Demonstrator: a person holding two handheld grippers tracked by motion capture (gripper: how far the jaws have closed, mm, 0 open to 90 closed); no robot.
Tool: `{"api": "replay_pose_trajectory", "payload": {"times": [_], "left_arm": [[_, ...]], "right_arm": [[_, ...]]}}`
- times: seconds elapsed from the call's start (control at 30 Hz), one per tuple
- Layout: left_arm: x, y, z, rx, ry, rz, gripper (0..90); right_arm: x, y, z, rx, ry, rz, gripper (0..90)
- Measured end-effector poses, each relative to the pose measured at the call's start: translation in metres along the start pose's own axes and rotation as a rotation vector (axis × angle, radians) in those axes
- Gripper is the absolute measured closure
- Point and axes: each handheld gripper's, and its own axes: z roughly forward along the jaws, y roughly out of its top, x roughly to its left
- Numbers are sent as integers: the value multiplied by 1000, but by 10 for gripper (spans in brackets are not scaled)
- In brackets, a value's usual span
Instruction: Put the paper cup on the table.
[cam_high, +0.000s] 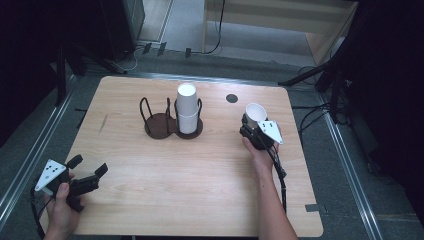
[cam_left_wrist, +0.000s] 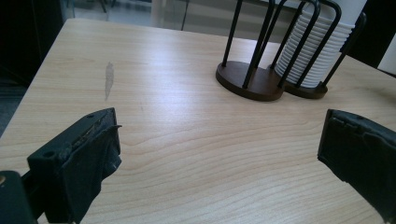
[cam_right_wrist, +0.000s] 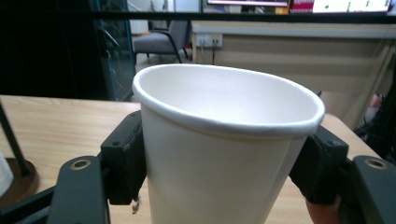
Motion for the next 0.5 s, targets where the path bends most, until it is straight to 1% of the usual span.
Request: {"api": "replay_pose_trajectory", "payload": {"times": [0.1, 0.2, 0.27, 0.3, 0.4, 0.5], "left_arm": [[2, 0, 1, -4, -8, -23, 0], [5, 0, 0, -8, -12, -41, 0], [5, 0, 0, -8, -13, -42, 0], [5, -1, 0, -8, -15, -43, 0], [4, -1, 0, -5, -16, -35, 0], [4, -1, 1, -5, -15, -33, 0]], "right_arm": [[-2, -5, 1, 16, 5, -3, 293], [-4, -10, 4, 47, 7, 1, 292], [-5, -11, 4, 52, 6, 0, 292], [-5, -13, 6, 75, 10, 11, 290], [-5, -15, 7, 92, 9, 22, 288], [-5, -16, 7, 101, 9, 16, 286]]}}
